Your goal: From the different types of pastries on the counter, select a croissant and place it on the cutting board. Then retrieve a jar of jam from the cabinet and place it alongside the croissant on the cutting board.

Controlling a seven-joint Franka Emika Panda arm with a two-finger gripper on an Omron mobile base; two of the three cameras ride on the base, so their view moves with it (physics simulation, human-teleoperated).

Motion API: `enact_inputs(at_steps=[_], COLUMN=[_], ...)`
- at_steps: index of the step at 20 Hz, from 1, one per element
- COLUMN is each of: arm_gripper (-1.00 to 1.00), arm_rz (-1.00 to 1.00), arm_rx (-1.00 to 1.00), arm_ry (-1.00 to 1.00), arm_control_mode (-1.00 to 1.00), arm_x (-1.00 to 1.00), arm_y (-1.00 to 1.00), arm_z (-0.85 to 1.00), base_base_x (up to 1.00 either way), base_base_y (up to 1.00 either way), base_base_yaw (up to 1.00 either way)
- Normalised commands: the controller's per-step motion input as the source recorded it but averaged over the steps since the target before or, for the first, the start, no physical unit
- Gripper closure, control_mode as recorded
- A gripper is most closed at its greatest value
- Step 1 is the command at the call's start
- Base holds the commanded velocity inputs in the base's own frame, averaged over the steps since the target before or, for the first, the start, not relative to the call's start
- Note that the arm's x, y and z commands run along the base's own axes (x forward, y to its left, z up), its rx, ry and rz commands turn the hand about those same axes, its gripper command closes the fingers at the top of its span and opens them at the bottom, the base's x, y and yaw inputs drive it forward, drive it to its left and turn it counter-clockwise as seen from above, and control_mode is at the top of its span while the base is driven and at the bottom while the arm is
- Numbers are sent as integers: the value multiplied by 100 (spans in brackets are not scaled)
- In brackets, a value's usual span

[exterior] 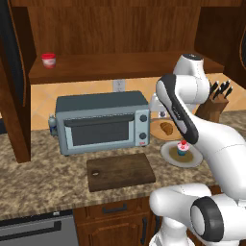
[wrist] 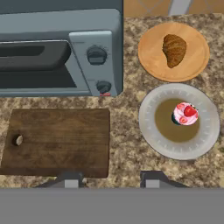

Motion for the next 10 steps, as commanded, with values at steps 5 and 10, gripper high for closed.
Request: enact_inputs(at_steps=[5, 10], arm_gripper=[-100, -100], arm_rz=[0, 0], arm_rx=[18, 6], arm_ry=[-25, -12], arm_control_mode=[-100, -100], arm_x=[-12, 0], arm_y=[25, 22], arm_z=[4, -1], base_base_x=[0, 0], base_base_y=[0, 0], base_base_yaw=[0, 0])
